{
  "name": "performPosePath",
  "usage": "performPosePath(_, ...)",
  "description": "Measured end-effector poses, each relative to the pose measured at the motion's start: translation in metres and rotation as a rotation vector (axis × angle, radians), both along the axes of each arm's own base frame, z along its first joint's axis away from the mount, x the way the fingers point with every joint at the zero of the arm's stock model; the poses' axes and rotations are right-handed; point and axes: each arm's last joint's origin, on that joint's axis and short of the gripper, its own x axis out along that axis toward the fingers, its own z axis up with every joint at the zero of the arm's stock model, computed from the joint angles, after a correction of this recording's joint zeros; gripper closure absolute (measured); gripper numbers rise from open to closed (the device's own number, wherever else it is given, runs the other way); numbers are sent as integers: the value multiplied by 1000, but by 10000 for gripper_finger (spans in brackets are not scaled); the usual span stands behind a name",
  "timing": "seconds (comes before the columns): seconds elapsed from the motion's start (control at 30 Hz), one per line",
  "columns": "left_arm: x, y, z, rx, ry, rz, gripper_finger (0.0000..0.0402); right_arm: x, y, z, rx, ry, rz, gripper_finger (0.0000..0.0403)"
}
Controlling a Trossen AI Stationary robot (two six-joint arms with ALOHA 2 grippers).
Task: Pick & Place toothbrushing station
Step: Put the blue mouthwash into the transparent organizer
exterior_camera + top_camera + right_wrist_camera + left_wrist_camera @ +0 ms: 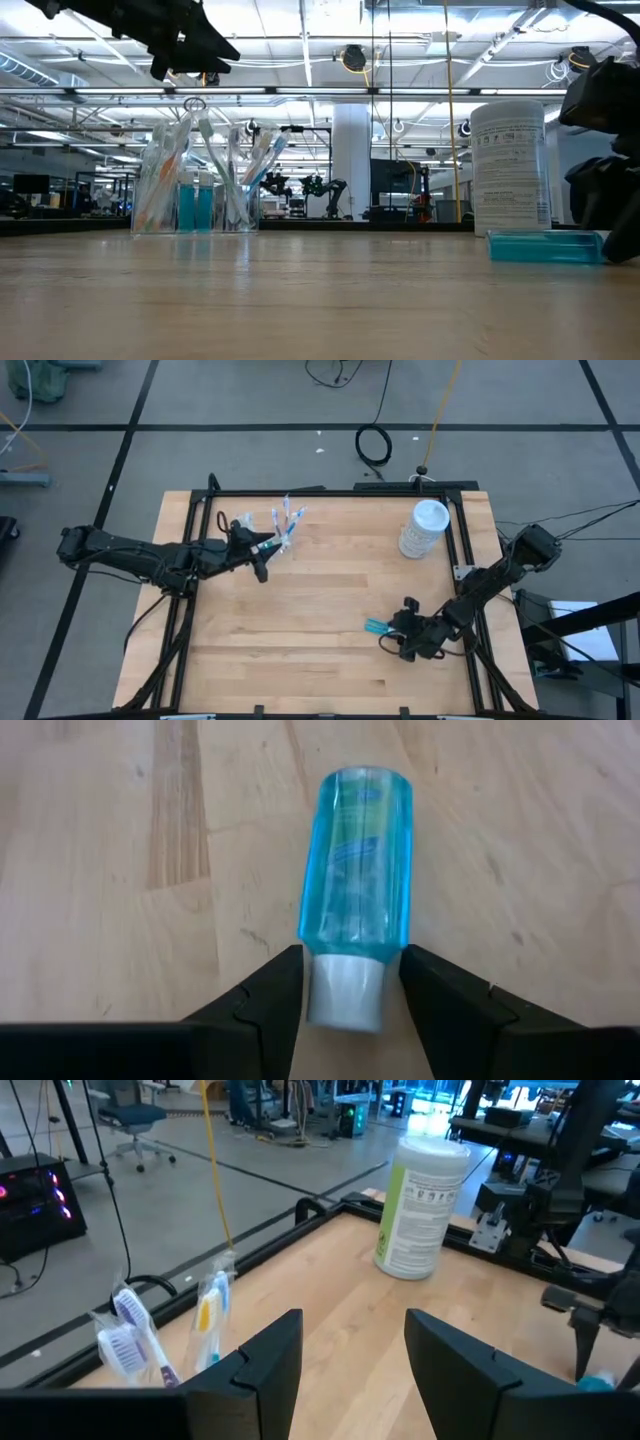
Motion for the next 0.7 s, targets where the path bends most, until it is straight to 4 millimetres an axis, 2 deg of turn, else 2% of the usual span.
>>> performPosePath(0.13,2,0,-2,-2,3,1,218,-1,-2,-3,-21,-21,39,254)
performPosePath(0.3,2,0,-1,-47,-26,10,218,-1,-2,-3,-34,-16,71,302)
performPosePath(0.43,7,-3,0,-115,-72,-84,218,3,-1,0,-76,-23,133,313)
performPosePath(0.57,21,-13,0,-145,-128,-283,218,23,0,14,-170,-38,273,308)
performPosePath(0.7,36,-24,-3,-119,-182,-428,218,55,3,46,-301,-80,453,295)
